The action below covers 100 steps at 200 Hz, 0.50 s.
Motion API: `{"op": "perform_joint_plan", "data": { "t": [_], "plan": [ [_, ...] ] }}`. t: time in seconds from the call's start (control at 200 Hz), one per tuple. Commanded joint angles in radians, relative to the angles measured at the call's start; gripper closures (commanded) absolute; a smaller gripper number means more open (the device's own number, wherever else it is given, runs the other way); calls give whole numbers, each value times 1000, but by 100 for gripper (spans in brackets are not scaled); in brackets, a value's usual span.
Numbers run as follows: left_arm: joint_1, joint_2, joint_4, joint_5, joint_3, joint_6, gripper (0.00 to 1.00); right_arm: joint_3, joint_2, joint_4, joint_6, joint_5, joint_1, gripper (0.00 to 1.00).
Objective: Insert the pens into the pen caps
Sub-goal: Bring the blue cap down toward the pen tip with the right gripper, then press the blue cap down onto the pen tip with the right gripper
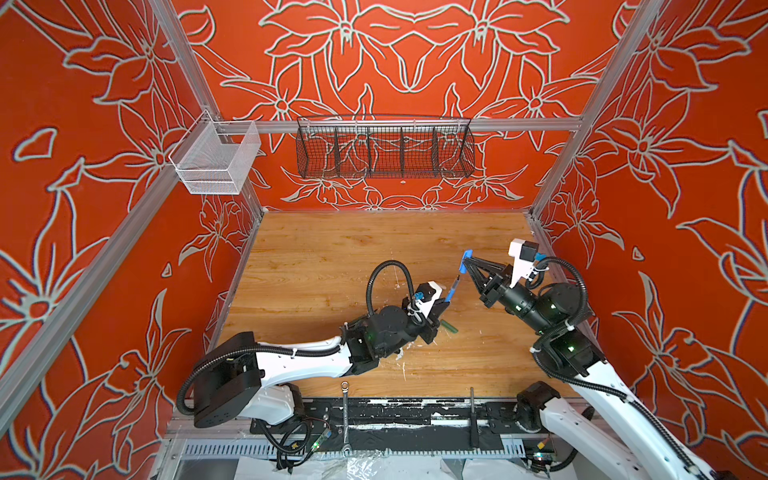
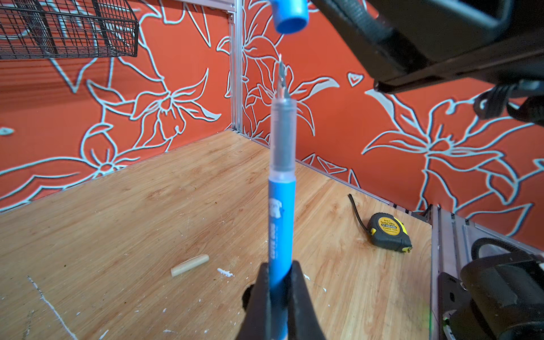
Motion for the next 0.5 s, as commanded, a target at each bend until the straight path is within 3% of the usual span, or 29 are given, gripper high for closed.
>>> {"op": "perform_joint_plan", "data": {
  "t": [0.0, 0.495],
  "plan": [
    [-4, -9, 5, -4, 19, 5, 100, 4, -16, -8, 9, -17, 9, 100],
    [-3, -10, 7, -10, 18, 1, 100, -63, -15, 56, 52, 2, 32, 100]
  ]
}}
